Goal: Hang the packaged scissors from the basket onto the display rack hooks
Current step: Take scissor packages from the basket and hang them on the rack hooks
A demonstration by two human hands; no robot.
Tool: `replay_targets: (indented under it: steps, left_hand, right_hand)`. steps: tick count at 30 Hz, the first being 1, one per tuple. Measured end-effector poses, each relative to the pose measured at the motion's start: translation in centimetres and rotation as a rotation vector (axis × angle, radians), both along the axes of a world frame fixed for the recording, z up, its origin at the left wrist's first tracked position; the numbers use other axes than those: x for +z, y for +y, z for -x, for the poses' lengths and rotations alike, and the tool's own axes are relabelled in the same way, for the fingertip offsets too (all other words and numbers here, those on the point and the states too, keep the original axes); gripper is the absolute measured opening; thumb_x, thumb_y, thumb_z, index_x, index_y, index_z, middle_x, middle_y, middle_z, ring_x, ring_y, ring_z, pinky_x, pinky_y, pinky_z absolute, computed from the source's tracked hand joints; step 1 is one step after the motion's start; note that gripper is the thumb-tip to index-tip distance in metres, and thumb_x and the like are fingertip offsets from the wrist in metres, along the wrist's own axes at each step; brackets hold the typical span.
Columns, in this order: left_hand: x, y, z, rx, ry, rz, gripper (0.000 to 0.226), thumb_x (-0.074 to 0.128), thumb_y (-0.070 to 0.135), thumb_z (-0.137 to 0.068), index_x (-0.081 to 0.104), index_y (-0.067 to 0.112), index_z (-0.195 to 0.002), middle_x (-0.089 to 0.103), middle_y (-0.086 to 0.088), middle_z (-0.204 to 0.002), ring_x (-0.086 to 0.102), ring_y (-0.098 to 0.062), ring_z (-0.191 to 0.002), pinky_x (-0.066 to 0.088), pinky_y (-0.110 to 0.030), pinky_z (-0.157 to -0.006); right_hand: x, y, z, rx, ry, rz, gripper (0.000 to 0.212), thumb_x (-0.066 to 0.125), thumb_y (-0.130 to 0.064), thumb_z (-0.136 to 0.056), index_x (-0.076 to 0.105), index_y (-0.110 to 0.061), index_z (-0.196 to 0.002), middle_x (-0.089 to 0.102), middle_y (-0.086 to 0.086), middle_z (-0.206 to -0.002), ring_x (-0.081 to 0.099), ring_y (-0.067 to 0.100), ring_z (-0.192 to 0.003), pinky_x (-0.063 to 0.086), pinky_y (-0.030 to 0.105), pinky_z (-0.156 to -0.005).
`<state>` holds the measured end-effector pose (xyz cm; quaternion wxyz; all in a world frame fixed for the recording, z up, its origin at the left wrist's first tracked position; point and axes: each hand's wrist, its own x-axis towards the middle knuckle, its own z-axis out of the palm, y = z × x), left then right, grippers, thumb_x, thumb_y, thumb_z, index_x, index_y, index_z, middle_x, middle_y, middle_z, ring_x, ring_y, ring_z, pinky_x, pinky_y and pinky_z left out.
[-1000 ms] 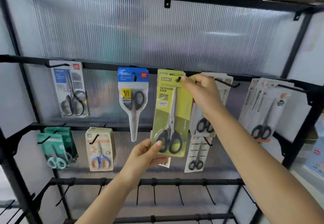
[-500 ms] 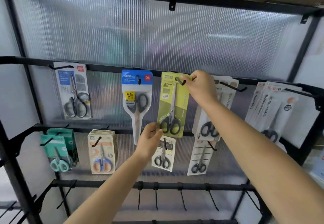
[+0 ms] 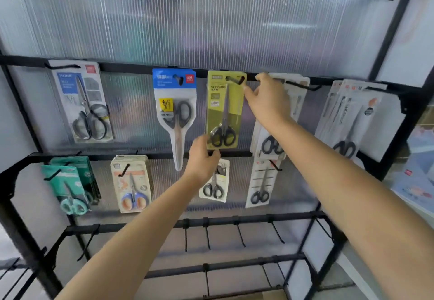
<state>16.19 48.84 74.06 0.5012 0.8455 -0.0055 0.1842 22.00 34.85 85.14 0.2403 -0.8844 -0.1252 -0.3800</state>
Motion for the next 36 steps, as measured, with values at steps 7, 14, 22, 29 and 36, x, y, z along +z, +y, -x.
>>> replay_targets:
  steps: [7, 14, 22, 29, 36]
  left_hand:
    - [-1.6, -3.1, 1.4, -0.020, -0.271, -0.446, 0.033, 0.046, 0.004, -0.093, 0.046, -0.004, -0.124, 0.040, -0.018, -0.139, 0.032, -0.033, -0.132, 0.031, -0.033, -0.102]
    - [-8.4, -12.6, 3.1, -0.468, -0.176, -0.793, 0.029, 0.042, 0.014, -0.096, 0.047, -0.004, -0.118, 0.050, -0.022, -0.122, 0.047, -0.038, -0.110, 0.036, -0.043, -0.081]
    - [-19.8, -26.3, 10.9, -0.980, -0.067, -0.945, 0.035, 0.040, 0.013, -0.095, 0.047, -0.006, -0.123, 0.047, -0.027, -0.128, 0.045, -0.039, -0.119, 0.035, -0.043, -0.094]
    - [-30.3, -32.8, 18.9, -1.222, 0.122, -1.012, 0.030, 0.039, 0.020, -0.098, 0.047, 0.003, -0.122, 0.050, -0.014, -0.123, 0.047, -0.033, -0.116, 0.040, -0.037, -0.088]
    - [-43.3, -34.5, 24.1, -1.307, 0.475, -1.138, 0.022, 0.042, 0.015, -0.095, 0.052, 0.002, -0.111, 0.056, -0.016, -0.116, 0.054, -0.033, -0.105, 0.039, -0.038, -0.076]
  right_hand:
    - [-5.7, -3.7, 5.2, -0.182, 0.000, 0.102, 0.036, 0.040, -0.026, -0.096, 0.050, -0.003, -0.122, 0.056, 0.014, -0.118, 0.053, 0.032, -0.107, 0.043, 0.037, -0.075]
    - [-17.1, -12.7, 12.2, -0.417, 0.356, 0.135, 0.045, 0.039, -0.029, -0.099, 0.042, -0.001, -0.134, 0.049, 0.017, -0.132, 0.049, 0.033, -0.118, 0.036, 0.038, -0.093]
    - [-29.6, -24.4, 27.0, -0.823, 0.795, 0.009, 0.042, 0.039, -0.026, -0.098, 0.041, -0.001, -0.132, 0.047, 0.020, -0.131, 0.050, 0.037, -0.114, 0.040, 0.039, -0.088]
    - [-41.5, -28.6, 38.2, -0.992, 1.083, -0.222, 0.036, 0.040, -0.020, -0.097, 0.045, -0.002, -0.129, 0.051, 0.018, -0.127, 0.052, 0.034, -0.110, 0.039, 0.033, -0.078]
    - [-55.2, -28.7, 46.9, -0.957, 1.328, -0.433, 0.036, 0.041, -0.020, -0.097, 0.044, -0.008, -0.131, 0.052, 0.011, -0.124, 0.053, 0.027, -0.107, 0.038, 0.031, -0.072]
